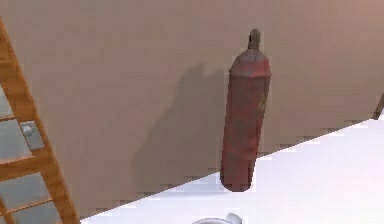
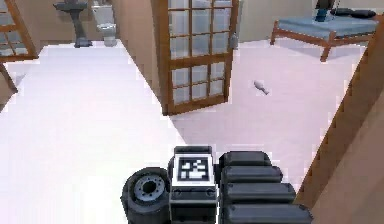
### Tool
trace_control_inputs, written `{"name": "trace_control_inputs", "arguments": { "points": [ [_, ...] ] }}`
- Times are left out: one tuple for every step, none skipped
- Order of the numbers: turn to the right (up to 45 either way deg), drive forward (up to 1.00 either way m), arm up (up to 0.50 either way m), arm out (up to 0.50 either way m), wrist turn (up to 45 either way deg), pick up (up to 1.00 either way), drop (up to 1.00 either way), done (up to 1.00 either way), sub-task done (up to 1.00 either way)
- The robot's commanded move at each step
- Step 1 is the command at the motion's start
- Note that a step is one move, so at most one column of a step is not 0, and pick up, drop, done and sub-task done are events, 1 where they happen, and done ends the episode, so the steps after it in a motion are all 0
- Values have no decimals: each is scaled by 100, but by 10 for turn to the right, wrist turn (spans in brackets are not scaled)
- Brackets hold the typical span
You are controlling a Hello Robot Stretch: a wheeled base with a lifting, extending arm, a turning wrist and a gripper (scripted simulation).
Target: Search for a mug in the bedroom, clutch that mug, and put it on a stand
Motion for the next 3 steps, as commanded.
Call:
{"name": "trace_control_inputs", "arguments": {
  "points": [
    [-450, 0, 0, 0, 0, 0, 0, 0, 0],
    [-180, 0, 0, 0, 0, 0, 0, 0, 0],
    [0, 35, 0, 0, 0, 0, 0, 0, 0]
  ]
}}
